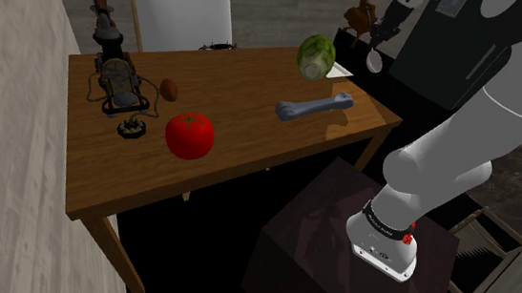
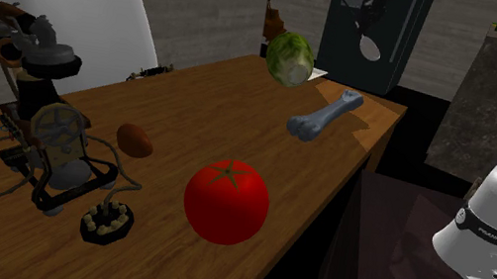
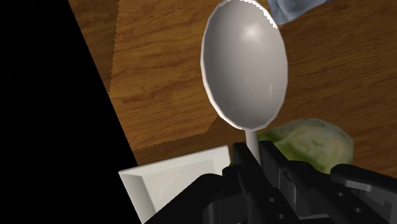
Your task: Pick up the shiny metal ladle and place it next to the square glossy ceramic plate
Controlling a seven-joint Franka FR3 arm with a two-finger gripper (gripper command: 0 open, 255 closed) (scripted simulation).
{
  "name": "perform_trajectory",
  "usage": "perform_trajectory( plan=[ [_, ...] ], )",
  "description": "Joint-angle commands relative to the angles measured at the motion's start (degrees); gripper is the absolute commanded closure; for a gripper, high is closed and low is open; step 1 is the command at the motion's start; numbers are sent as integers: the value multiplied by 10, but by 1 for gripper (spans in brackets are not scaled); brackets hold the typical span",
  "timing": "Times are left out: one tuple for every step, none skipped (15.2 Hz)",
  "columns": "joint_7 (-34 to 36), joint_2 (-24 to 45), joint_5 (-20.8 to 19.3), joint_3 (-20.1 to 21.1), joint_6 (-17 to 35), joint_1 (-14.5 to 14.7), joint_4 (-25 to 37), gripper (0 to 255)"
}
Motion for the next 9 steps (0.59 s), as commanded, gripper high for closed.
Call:
perform_trajectory(
  plan=[
    [-3, 0, 1, 0, 15, 0, -15, 255],
    [-4, 1, 2, 0, 23, 0, -22, 255],
    [-5, 2, 3, 0, 30, 0, -29, 255],
    [-7, 2, 3, 0, 38, 0, -36, 255],
    [-8, 3, 4, -1, 45, 0, -42, 255],
    [-9, 4, 5, -1, 53, 0, -49, 255],
    [-11, 5, 6, -1, 60, 0, -55, 255],
    [-12, 7, 7, -1, 68, 0, -62, 255],
    [-14, 8, 8, -1, 75, 0, -68, 255]
  ],
)
